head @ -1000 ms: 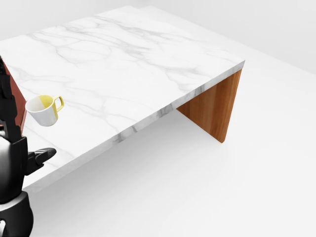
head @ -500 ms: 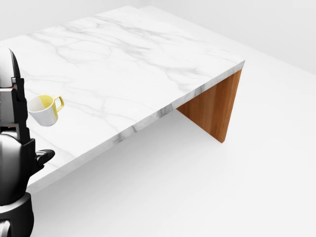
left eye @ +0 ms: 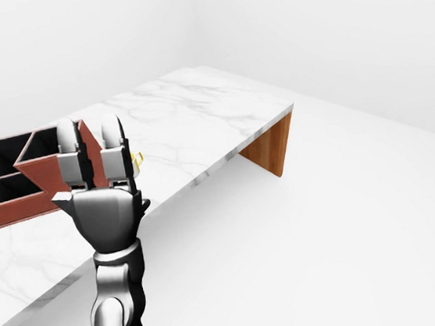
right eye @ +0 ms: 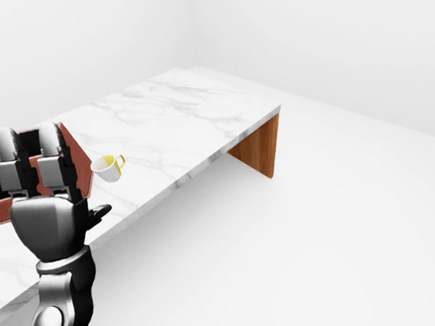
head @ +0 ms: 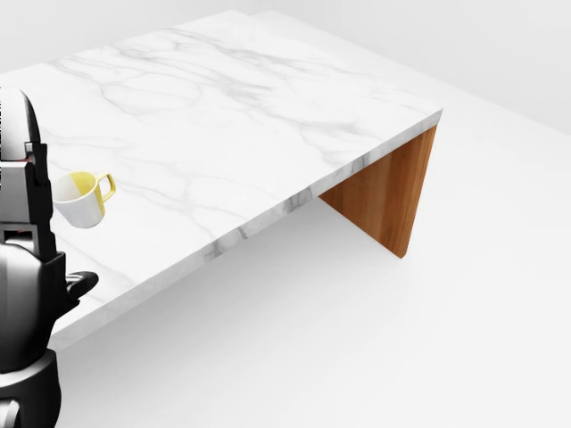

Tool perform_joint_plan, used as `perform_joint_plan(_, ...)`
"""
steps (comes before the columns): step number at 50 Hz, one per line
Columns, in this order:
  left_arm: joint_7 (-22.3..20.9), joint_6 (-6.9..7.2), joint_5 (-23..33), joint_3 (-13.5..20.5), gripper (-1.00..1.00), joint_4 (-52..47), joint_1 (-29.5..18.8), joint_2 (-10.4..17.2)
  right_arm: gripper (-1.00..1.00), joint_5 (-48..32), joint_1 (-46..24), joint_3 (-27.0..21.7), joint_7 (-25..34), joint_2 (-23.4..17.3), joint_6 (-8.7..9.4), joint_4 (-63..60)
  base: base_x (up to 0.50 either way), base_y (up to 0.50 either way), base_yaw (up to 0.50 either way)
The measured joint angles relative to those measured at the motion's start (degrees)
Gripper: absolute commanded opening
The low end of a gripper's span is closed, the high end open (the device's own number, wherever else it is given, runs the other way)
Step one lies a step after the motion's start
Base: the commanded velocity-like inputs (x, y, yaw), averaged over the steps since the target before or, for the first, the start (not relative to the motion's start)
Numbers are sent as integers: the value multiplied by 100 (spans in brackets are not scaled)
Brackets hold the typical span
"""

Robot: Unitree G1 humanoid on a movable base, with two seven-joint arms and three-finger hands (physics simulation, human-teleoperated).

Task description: Pick up the book and place it in the right compartment of the caddy.

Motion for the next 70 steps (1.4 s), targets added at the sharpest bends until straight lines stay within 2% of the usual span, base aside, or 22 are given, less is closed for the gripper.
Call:
perform_joint_plan(24, 0, 0, 474, -129, 100, -28, 91, -8, 100, 76, 29, -36, 98, -5, 0, 19, 6, 8, 0)
perform_joint_plan(70, 0, 0, 572, -156, 100, -20, 102, -16, 100, 102, 35, -61, 129, -9, 0, -23, 16, 20, 0)
